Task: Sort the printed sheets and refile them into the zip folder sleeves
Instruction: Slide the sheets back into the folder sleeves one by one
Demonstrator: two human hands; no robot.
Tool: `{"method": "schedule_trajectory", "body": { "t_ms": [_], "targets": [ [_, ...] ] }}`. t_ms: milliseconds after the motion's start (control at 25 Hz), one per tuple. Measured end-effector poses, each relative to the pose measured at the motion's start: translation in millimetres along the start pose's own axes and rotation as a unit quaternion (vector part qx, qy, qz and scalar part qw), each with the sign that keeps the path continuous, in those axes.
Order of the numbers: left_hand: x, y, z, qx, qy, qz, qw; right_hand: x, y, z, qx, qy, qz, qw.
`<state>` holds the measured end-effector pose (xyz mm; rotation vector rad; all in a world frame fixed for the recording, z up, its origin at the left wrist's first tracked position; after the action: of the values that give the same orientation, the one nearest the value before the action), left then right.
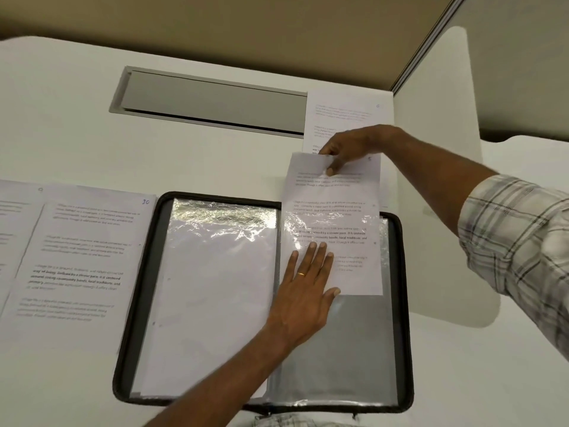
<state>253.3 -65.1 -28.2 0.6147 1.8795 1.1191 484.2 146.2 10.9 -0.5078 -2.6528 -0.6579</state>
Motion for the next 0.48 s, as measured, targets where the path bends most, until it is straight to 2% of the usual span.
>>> {"method": "schedule_trajectory", "body": {
  "t_ms": [320, 400, 480],
  "targets": [
    [-2, -13, -4, -0.01, -0.004, 0.008, 1.0, 7, -70, -1, 0.093, -0.009, 0.041, 0.995],
    [-6, -12, -7, -0.016, -0.008, 0.01, 1.0, 9, -68, -6, 0.053, 0.001, 0.042, 0.998],
    [-10, -14, -12, -0.014, -0.012, 0.006, 1.0, 9, -55, -15, -0.027, 0.027, 0.086, 0.996]
  ]
}}
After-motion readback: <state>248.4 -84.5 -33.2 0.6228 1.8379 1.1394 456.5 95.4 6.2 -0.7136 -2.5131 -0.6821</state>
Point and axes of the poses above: each hand's wrist, its own z-axis towards the middle knuckle, its own y-axis out of the back of the hand, x = y × z, the point moved 8 cm from there along z, towards the middle knuckle, and after that the axes turned 11 degrees about x, right-handed, at the moved point
